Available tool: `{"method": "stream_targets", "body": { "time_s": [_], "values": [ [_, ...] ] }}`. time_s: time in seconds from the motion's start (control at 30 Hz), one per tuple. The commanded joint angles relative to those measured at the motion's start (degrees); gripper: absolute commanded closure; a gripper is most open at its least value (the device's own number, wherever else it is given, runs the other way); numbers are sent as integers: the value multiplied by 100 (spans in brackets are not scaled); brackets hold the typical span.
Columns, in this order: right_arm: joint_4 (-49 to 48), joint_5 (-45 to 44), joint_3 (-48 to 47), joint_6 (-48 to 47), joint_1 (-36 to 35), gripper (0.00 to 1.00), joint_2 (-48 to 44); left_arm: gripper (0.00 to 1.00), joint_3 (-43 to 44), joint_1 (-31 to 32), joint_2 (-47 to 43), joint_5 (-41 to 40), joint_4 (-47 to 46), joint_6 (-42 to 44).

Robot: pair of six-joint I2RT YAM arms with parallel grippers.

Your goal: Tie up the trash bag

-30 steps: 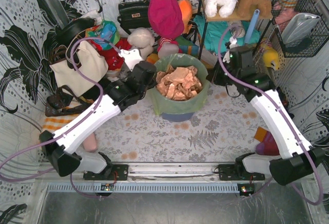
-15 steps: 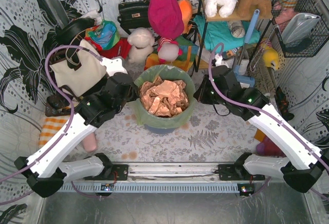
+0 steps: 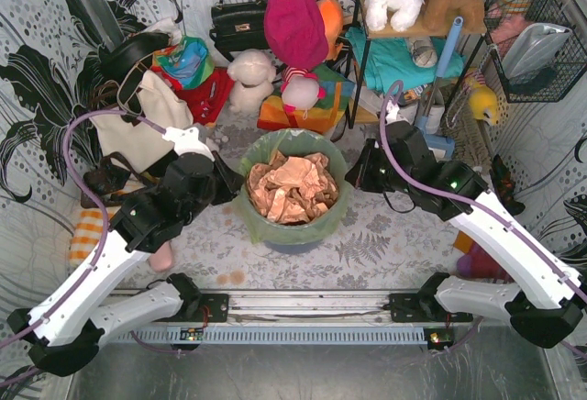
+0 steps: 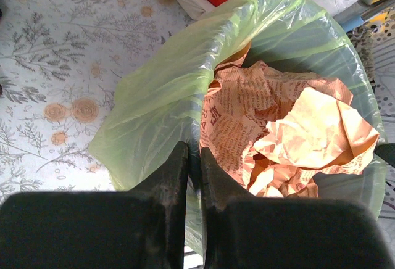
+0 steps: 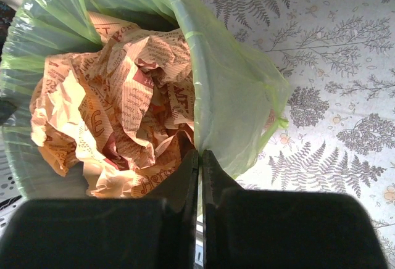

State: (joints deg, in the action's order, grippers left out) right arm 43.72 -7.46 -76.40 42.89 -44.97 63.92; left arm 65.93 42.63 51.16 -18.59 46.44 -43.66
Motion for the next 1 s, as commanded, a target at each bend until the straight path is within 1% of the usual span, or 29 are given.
{"method": "stream_targets", "body": {
  "time_s": [0.0,0.03,0.07,0.1,0.13,0.2,0.27,0.33,0.4,0.47,0.53,0.63,0.67,0.73,0.77,0.83,0.9,0.97],
  "values": [
    [46,820,130,232,-170,100,-24,78,-216,191,16,1349,-145,-355],
    [45,831,129,236,-170,100,-44,74,-220,193,-4,1337,-147,-362],
    [48,838,119,217,-170,95,-45,70,-213,197,-17,1303,-148,-362],
    [48,842,103,193,-170,89,-46,67,-205,198,-34,1274,-142,-358],
    [60,818,76,176,-170,82,-53,65,-189,193,-52,1226,-133,-348],
    [98,717,3,107,-170,69,-63,63,-179,193,-54,1049,-65,-370],
    [232,559,-127,19,-170,57,-24,56,-162,193,-45,882,-19,-409],
    [435,343,-311,-123,-170,52,64,51,-124,194,-55,724,5,-455],
    [549,154,-493,-260,-170,50,189,48,-53,197,-61,576,44,-468],
    [672,-17,-680,-390,-170,50,340,47,60,194,-59,418,134,-444],
    [794,-205,-843,-495,-170,49,497,48,175,193,-14,295,237,-397],
    [904,-466,-986,-623,-161,49,636,52,284,193,61,172,323,-321],
    [923,-523,-996,-669,-161,50,663,56,302,193,88,145,343,-302],
    [921,-644,-1017,-758,-140,55,695,61,328,193,148,70,375,-295],
    [905,-659,-1029,-794,-123,59,707,61,336,193,182,40,388,-300],
    [910,-676,-1070,-858,-103,62,738,62,361,193,248,22,393,-285],
    [939,-682,-1136,-892,-100,60,745,61,380,192,307,-17,408,-247],
    [989,-748,-1221,-920,-91,54,716,56,414,193,325,-185,466,-235]
  ]
}}
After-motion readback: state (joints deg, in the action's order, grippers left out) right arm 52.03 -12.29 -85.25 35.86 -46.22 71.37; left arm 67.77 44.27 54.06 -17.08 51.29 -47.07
